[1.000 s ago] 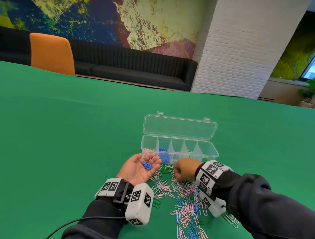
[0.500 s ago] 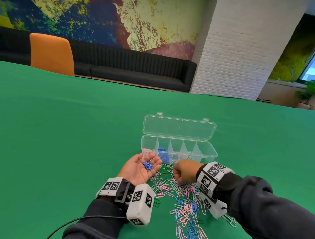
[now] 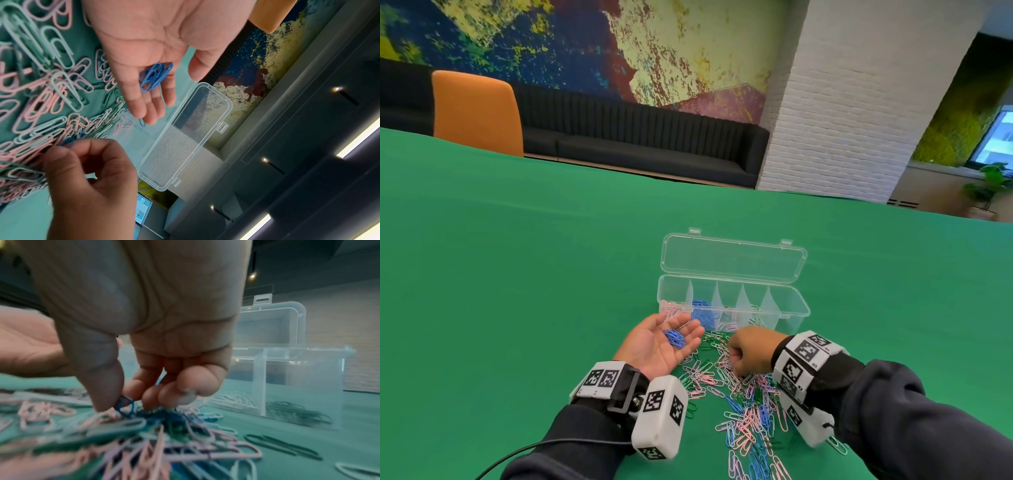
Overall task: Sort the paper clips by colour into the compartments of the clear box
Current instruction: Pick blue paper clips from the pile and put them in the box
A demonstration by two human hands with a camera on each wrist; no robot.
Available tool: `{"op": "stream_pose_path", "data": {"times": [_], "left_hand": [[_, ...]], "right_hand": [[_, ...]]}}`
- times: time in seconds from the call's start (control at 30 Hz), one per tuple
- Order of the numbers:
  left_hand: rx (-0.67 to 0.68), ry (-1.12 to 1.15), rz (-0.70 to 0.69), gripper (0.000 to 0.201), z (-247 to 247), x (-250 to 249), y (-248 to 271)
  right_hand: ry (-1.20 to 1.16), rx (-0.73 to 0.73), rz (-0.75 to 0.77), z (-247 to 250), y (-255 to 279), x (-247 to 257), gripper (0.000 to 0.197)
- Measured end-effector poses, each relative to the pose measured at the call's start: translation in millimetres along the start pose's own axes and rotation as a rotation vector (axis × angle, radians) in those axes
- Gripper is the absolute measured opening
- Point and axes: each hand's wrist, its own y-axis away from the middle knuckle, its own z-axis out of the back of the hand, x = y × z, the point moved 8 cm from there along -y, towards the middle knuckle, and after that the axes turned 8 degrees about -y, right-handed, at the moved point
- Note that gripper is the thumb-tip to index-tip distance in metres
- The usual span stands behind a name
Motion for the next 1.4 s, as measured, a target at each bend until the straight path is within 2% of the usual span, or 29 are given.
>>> {"op": "stream_pose_path", "data": {"times": [0.07, 0.2, 0.27, 0.3, 0.33, 0.4, 0.5, 0.63, 0.67, 0.73, 0.87, 1.0, 1.13, 1.27, 1.33, 1.4], "left_hand": [[-0.003, -0.006, 0.003, 0.043, 0.4, 1.0, -0.3], [-0.017, -0.067, 0.046, 0.043, 0.1, 8.2, -2.1], [-0.016, -0.096, 0.085, 0.043, -1.7, 14.1, -2.1], [-0.011, -0.098, 0.1, 0.043, -2.8, 16.6, -1.8], [-0.005, -0.093, 0.108, 0.043, -4.2, 18.0, -1.5], [0.005, -0.075, 0.112, 0.044, -5.8, 18.5, -1.2], [0.009, -0.05, 0.108, 0.043, -5.3, 17.0, -1.1], [0.009, -0.05, 0.087, 0.044, -4.4, 15.1, -1.0], [0.007, -0.052, 0.072, 0.043, -4.6, 14.1, -0.4], [-0.013, -0.058, 0.022, 0.036, -4.4, 9.6, 1.4], [-0.054, -0.078, -0.045, 0.023, -3.4, 4.7, 4.0], [-0.063, -0.109, -0.053, 0.021, -1.7, 4.7, 4.8], [-0.056, -0.089, -0.061, 0.018, -1.6, 3.2, 4.5], [-0.032, -0.095, -0.032, 0.019, -2.6, 6.7, 2.5], [-0.022, -0.104, -0.008, 0.022, -3.8, 9.6, 2.0], [-0.012, -0.105, 0.016, 0.025, -5.6, 12.4, 1.8]], "right_hand": [[-0.116, -0.036, 0.011, 8.9, 1.8, -0.7, 0.02], [-0.538, -0.205, 0.105, 41.5, 10.1, 7.5, 0.01], [-0.736, -0.227, 0.152, 53.8, 13.1, 11.7, 0.009], [-0.754, -0.224, 0.153, 57.3, 13.2, 11.8, 0.007], [-0.701, -0.211, 0.132, 58.7, 12.7, 10.5, 0.005], [-0.445, -0.144, 0.041, 53.0, 11.2, 4.4, 0.002], [-0.093, -0.01, -0.083, 30.3, 8.2, -8.7, 0.012], [0.018, 0.05, -0.135, 8.1, 2.4, -19.3, 0.011], [0.053, 0.057, -0.14, 5.8, 0.3, -22.1, 0.017], [0.116, 0.036, -0.153, 6.9, -3.9, -26.9, 0.017], [0.095, -0.054, -0.109, 14.6, -8.2, -23.5, 0.007], [0.097, 0.024, -0.144, 3.3, -10.4, -18.5, 0.022], [0.093, 0.003, -0.176, 4.3, -12.6, -23.0, 0.033], [0.046, -0.033, -0.183, 13.9, -10.0, -26.6, 0.025], [-0.029, -0.074, -0.142, 22.0, -5.3, -23.4, 0.022], [-0.223, -0.116, -0.042, 32.7, 1.3, -12.8, 0.022]]}}
